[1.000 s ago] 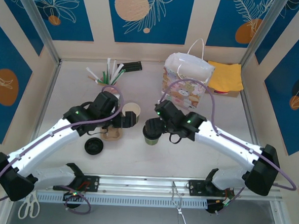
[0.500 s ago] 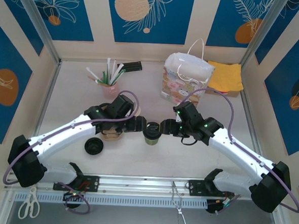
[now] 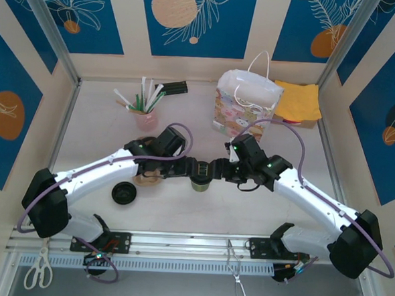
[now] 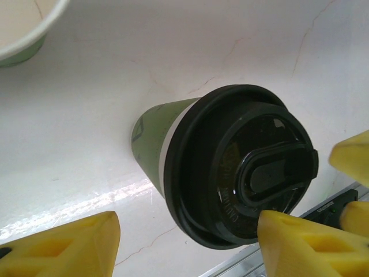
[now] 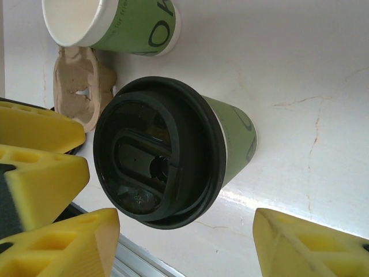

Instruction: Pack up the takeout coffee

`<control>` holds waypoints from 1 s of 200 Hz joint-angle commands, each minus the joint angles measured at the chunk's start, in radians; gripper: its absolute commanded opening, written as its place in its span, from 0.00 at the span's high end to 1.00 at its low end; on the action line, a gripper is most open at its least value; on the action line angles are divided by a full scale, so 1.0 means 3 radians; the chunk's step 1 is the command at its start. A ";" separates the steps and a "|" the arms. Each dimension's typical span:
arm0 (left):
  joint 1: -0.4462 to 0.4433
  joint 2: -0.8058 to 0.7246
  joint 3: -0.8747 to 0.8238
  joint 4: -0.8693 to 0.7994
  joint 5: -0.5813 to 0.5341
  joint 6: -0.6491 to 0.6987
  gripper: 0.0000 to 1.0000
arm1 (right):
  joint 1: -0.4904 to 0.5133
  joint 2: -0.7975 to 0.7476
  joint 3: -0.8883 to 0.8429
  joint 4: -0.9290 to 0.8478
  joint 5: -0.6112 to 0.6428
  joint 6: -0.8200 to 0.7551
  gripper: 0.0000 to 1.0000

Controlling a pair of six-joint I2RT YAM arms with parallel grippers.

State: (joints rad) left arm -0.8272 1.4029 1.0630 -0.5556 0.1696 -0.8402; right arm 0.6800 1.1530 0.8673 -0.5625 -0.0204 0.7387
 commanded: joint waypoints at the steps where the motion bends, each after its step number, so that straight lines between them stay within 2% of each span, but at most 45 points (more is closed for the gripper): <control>1: -0.0033 0.0037 0.0046 0.0118 0.0127 -0.0017 0.37 | 0.0040 0.0075 0.0034 0.0012 -0.0111 -0.0009 0.37; 49: -0.0032 0.0038 -0.0024 0.0172 0.0140 -0.0032 0.37 | 0.0055 0.0196 0.0075 0.0022 -0.0111 -0.0023 0.37; 145: -0.0030 0.0109 -0.0133 0.0124 0.0018 0.0024 0.48 | 0.0050 0.0318 0.0105 0.0023 -0.0142 -0.0054 0.37; 200: -0.0033 0.0105 -0.0204 0.0088 -0.0023 0.0040 0.50 | 0.0050 0.0362 0.0085 0.0001 -0.0133 -0.0075 0.37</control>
State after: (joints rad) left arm -0.8272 1.4273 1.0290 -0.5034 0.1871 -0.8368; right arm 0.6880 1.2541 0.8753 -0.5526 -0.0391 0.7338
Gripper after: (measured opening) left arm 0.503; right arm 0.630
